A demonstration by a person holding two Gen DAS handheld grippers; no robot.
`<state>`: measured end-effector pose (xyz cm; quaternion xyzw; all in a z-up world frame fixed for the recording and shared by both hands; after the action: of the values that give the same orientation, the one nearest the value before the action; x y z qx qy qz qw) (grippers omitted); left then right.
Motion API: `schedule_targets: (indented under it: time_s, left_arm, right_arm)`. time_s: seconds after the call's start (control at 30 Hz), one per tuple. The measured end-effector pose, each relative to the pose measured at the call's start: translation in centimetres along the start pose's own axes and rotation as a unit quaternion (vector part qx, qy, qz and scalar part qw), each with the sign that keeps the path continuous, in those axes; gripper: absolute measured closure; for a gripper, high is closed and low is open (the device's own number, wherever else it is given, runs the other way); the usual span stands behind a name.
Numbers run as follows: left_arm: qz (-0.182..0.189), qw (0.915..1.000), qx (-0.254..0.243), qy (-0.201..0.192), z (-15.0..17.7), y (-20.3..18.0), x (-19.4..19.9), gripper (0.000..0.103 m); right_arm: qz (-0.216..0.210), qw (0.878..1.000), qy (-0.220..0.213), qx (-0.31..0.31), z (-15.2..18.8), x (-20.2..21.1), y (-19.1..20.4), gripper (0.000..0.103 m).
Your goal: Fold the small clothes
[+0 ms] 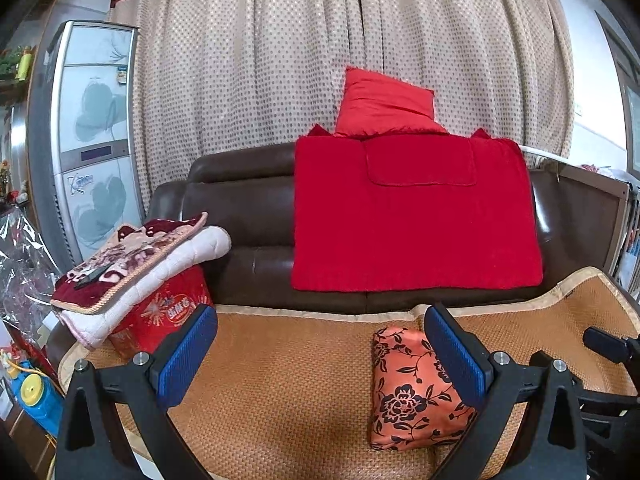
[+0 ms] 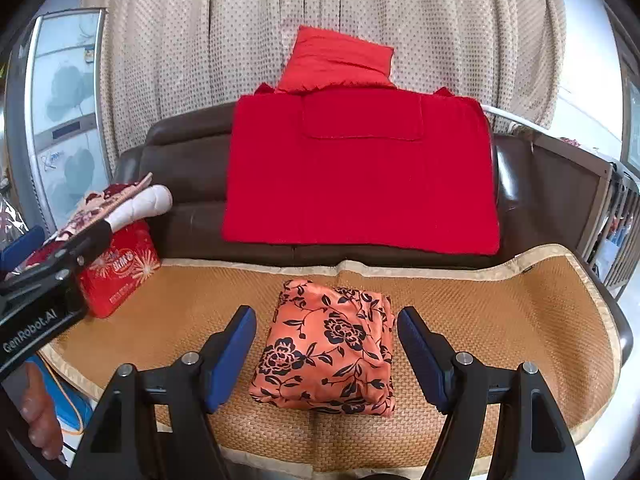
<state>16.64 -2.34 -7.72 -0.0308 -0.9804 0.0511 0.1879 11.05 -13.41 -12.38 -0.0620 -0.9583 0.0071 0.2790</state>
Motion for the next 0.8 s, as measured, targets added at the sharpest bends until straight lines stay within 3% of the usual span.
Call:
schedule_targets:
  time_s: [0.3,0.8]
  left_arm:
    - [0.011,0.9997,-0.006,0.019,0.7,-1.1,-1.8,0.000]
    - [0.047,0.9986,-0.018,0.015,0.5,-2.2,0.5,0.000]
  right_arm:
    - [0.008,1.000,0.022,-0.007,0.7,-1.9,-1.2,0.026]
    - [0.041,0.999,0.024,-0.013,1.5,1.6,-2.0,0.026]
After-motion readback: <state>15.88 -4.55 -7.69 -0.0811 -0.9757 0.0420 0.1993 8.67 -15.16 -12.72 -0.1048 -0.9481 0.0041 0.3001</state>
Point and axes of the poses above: each gripper's, at about its wrist camera, not at the fingertips, and x roughly against the way its jaws point, y to its left, z to its underside, the point moved 10 cm from there along -x, roughly the way its jaws point, and after that the axes turned 10 degrees about x, right-handed, at the moved point
